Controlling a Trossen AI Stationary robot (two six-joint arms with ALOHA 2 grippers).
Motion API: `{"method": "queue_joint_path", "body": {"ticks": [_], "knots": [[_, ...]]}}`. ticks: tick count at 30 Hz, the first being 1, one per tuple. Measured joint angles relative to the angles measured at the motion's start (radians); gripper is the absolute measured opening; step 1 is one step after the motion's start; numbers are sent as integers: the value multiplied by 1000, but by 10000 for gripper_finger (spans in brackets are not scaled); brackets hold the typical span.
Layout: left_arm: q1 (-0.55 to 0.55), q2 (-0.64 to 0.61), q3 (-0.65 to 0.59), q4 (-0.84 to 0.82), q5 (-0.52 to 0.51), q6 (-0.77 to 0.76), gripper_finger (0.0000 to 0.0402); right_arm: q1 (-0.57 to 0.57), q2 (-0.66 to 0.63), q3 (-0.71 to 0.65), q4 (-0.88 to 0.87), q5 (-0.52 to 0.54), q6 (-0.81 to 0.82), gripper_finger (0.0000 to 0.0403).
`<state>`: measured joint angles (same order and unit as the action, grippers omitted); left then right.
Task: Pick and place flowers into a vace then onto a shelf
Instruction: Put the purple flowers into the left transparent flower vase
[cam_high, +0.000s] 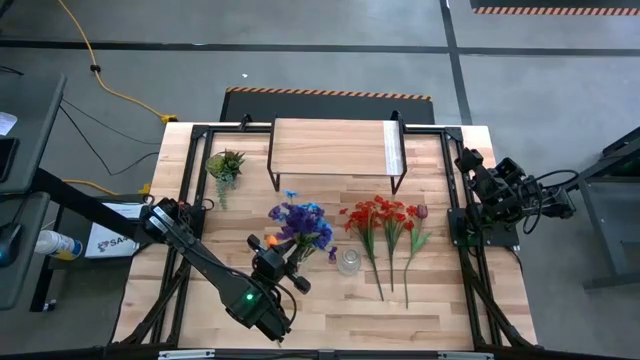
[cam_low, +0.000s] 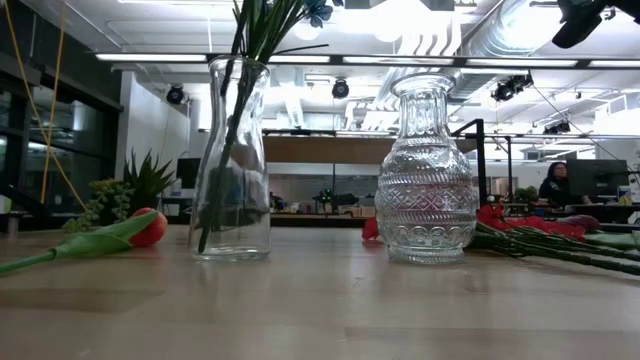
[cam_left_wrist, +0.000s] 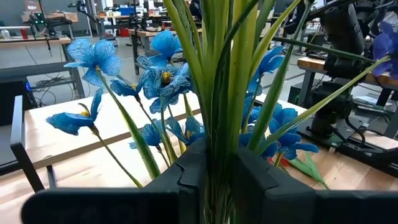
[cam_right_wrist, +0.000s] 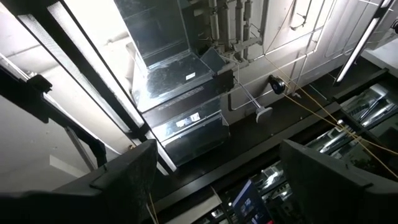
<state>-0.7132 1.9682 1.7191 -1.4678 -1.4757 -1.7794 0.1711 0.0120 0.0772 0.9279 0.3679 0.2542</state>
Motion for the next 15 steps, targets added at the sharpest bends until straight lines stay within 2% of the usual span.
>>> {"method": "queue_joint_path", "body": {"ticks": [8, 15], "knots": [[0, 0, 0, -9, 53, 2, 107, 0, 0, 0, 0, 0, 0, 328], [0, 0, 0, -9, 54, 2, 134, 0, 0, 0, 0, 0, 0, 328]]}}
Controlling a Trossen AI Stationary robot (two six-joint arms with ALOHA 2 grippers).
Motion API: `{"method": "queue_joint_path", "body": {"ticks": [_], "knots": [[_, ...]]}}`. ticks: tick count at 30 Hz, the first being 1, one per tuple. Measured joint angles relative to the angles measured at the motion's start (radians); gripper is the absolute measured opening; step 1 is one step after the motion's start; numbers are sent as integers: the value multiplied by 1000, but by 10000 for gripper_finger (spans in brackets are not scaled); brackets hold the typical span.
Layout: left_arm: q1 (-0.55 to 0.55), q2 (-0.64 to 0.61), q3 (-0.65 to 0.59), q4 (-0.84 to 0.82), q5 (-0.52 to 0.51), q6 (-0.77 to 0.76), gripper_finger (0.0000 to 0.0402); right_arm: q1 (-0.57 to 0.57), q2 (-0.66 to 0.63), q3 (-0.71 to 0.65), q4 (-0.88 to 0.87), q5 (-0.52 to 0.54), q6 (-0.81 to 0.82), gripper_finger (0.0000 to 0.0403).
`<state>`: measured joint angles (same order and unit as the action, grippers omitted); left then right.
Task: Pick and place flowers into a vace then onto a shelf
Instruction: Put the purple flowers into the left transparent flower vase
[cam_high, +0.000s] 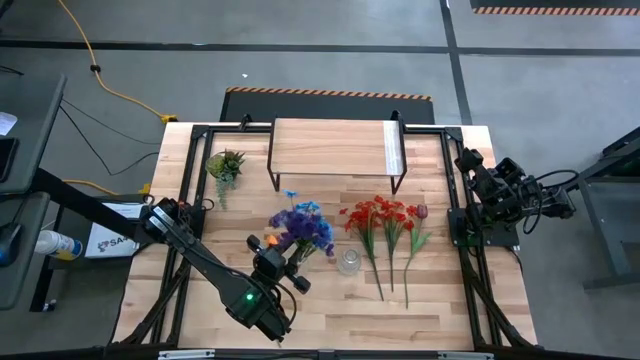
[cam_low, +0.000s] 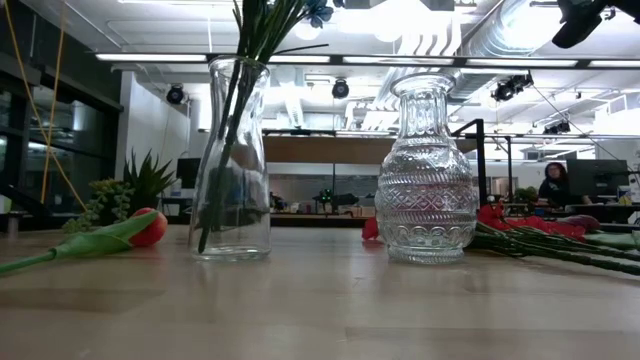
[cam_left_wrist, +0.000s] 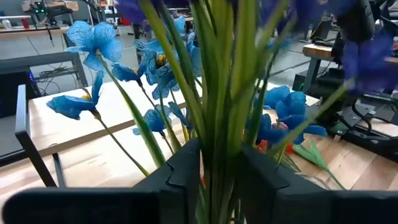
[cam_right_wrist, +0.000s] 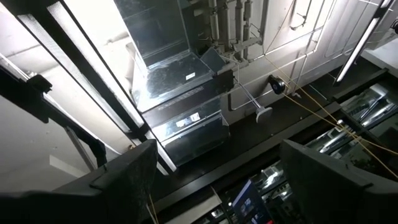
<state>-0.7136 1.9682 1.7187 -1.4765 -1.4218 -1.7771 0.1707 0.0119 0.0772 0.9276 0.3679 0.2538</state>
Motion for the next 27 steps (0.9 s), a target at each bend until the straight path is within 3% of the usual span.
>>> {"method": "queue_joint_path", "body": {"ticks": [11, 27], "knots": [[0, 0, 0, -16, 33, 0, 173, 0, 0, 0, 0, 8, 0, 328], [-29, 0, 0, -52, 136, -1, 178, 0, 0, 0, -1, 19, -11, 328]]}}
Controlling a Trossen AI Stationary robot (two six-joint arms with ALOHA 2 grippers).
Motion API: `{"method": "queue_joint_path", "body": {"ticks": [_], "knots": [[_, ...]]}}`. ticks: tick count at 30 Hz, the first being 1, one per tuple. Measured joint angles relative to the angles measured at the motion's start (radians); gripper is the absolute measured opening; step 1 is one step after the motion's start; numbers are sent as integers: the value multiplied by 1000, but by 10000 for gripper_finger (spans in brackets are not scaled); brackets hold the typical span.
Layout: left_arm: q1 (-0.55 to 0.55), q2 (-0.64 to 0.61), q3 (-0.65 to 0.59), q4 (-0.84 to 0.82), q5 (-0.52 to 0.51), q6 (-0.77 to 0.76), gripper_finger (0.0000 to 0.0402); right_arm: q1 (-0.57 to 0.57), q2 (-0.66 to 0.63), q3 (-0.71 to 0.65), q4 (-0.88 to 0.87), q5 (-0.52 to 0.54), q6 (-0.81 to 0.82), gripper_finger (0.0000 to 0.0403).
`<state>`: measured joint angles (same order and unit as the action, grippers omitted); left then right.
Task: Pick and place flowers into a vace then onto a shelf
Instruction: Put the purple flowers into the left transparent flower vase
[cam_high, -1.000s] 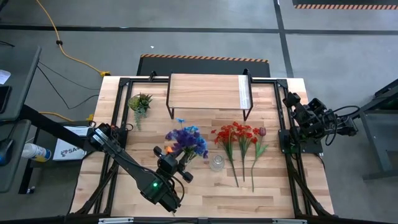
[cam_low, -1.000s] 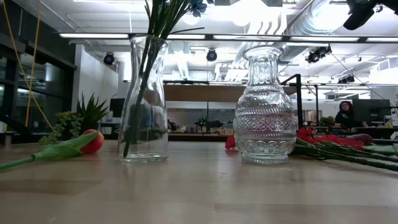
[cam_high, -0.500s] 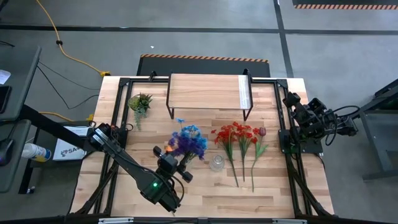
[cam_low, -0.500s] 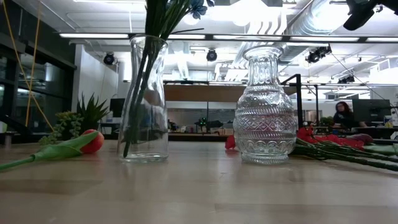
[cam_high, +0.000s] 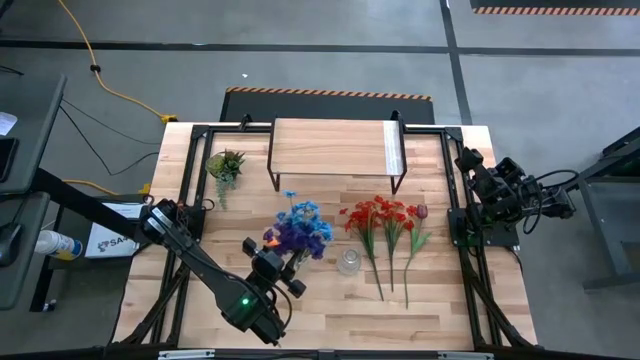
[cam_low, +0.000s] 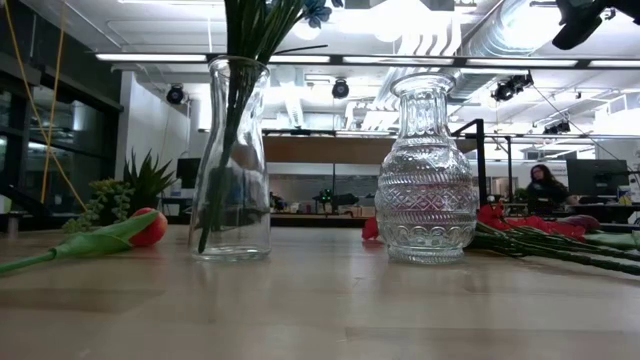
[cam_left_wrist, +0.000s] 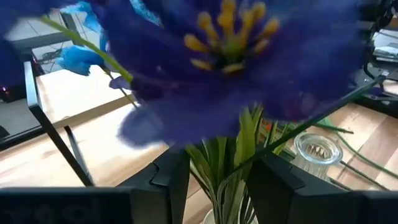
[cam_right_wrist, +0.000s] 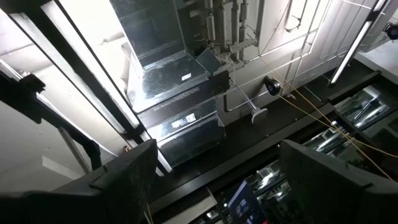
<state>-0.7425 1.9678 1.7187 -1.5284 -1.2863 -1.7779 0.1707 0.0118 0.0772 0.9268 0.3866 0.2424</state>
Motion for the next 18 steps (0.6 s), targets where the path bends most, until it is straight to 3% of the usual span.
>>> {"method": "queue_joint_path", "body": {"ticks": [18], "knots": [[0, 0, 0, -19, 43, 0, 177, 0, 0, 0, -3, 0, 1, 328]]}}
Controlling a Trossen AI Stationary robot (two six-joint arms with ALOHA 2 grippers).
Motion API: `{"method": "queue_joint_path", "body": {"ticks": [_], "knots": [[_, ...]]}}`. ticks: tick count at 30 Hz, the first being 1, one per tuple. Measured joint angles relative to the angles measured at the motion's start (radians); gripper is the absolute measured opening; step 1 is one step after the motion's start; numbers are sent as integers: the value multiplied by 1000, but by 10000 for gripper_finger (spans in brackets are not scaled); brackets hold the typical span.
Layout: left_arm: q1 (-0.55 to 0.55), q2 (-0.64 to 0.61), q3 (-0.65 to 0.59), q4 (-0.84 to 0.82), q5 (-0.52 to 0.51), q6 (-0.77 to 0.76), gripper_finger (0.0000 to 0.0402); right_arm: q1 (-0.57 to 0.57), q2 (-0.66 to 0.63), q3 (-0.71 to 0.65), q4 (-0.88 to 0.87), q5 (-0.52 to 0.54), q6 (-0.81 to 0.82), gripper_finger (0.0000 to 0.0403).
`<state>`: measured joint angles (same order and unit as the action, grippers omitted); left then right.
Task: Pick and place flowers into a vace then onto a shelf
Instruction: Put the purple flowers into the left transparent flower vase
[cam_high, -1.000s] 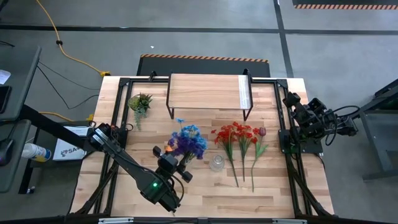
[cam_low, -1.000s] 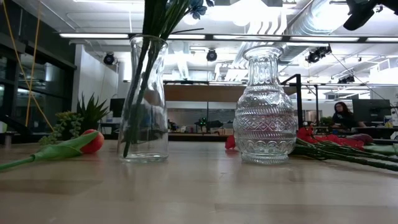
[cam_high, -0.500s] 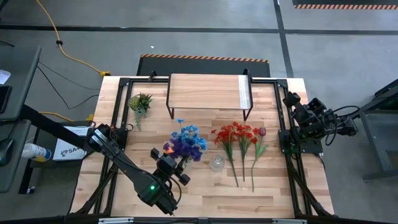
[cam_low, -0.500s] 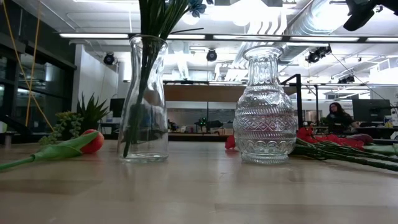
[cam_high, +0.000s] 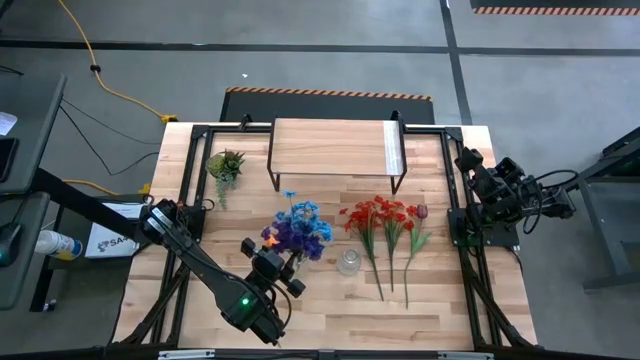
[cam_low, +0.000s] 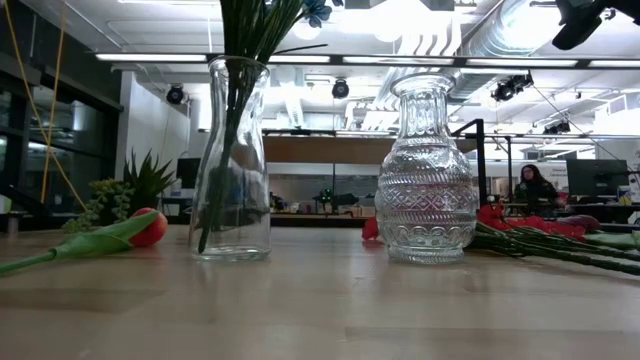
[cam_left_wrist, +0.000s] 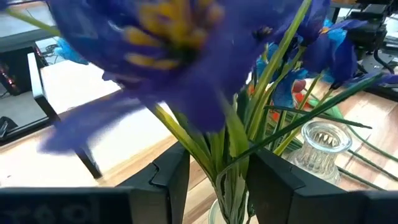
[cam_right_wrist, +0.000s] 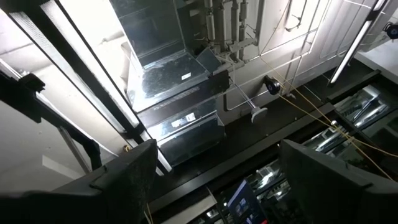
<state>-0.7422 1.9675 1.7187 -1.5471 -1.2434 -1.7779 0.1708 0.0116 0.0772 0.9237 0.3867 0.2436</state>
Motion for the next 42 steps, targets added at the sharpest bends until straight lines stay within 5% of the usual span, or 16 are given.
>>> {"method": "queue_joint_path", "body": {"ticks": [22, 42], "knots": [[1, 0, 0, 4, 50, -7, 184, 0, 0, 0, 0, 0, 2, 328], [-56, -3, 4, -25, 48, 2, 347, 0, 0, 0, 0, 0, 2, 328]]}}
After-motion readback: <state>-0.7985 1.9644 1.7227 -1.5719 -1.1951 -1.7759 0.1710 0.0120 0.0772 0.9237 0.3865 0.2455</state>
